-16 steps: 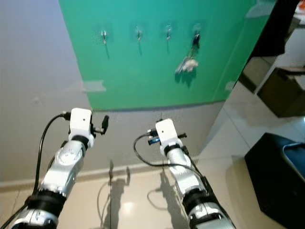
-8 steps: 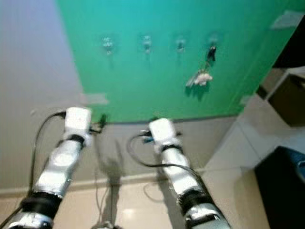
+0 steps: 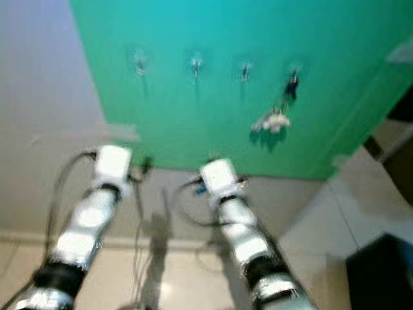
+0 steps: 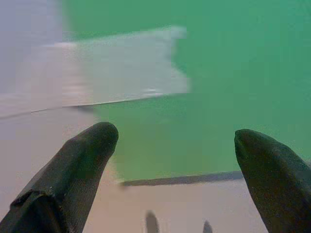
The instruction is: Hang keys on a hook
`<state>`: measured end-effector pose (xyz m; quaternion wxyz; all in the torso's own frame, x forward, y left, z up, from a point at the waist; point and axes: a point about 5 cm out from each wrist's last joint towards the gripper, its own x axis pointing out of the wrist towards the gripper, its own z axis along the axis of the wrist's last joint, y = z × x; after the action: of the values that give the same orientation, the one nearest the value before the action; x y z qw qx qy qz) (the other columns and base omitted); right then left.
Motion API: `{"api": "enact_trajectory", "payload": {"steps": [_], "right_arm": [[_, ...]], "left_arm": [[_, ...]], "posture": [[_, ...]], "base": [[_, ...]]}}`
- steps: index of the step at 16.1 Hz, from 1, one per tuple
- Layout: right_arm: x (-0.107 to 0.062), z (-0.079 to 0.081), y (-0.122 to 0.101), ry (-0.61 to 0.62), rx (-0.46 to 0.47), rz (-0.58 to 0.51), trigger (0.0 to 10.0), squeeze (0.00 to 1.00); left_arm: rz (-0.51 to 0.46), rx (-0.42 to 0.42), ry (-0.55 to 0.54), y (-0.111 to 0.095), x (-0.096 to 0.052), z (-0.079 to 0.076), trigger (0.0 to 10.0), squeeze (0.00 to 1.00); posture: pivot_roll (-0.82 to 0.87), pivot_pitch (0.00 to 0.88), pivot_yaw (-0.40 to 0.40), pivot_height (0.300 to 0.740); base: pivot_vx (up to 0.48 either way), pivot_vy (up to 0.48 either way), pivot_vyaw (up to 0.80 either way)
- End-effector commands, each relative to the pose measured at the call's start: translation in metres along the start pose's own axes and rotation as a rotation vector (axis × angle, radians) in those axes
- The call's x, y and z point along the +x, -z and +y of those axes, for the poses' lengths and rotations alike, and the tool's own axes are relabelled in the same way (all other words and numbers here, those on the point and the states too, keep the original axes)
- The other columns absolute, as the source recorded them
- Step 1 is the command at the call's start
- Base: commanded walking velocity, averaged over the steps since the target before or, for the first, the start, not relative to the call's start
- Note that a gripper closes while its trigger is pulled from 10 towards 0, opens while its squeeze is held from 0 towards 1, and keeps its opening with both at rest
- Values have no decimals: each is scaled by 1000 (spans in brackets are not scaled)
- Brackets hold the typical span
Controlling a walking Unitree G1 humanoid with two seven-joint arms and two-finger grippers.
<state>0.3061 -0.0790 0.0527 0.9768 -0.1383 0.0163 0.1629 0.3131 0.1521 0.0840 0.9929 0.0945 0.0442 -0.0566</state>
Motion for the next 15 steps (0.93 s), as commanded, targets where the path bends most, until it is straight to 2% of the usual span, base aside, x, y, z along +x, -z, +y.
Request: {"api": "enact_trajectory", "payload": {"steps": [1,9,10,13,15], "right_arm": [[-2,-13,5,23,-20,22,0,0],[0,-16,6,25,-14,35,0,0],[-1,-17,6,32,15,34,0,0],[-1,-17,7,28,2,35,0,0],[-2,-16,7,24,1,33,0,0]], "left_arm": [[-23,-10,27,-5,1,-10,10000,0],[-2,-23,4,-3,1,-8,10000,0],[5,-20,-16,-3,1,-6,10000,0],[-6,-28,11,-4,1,-9,10000,0],[-9,-22,17,-4,0,-10,10000,0]], "posture": [[33,0,-33,727],[38,0,-34,727],[39,0,-34,727],[37,0,-38,727],[36,0,-40,727]], "base": [[0,0,800],[0,0,796],[0,0,0],[0,0,0],[480,0,0]]}}
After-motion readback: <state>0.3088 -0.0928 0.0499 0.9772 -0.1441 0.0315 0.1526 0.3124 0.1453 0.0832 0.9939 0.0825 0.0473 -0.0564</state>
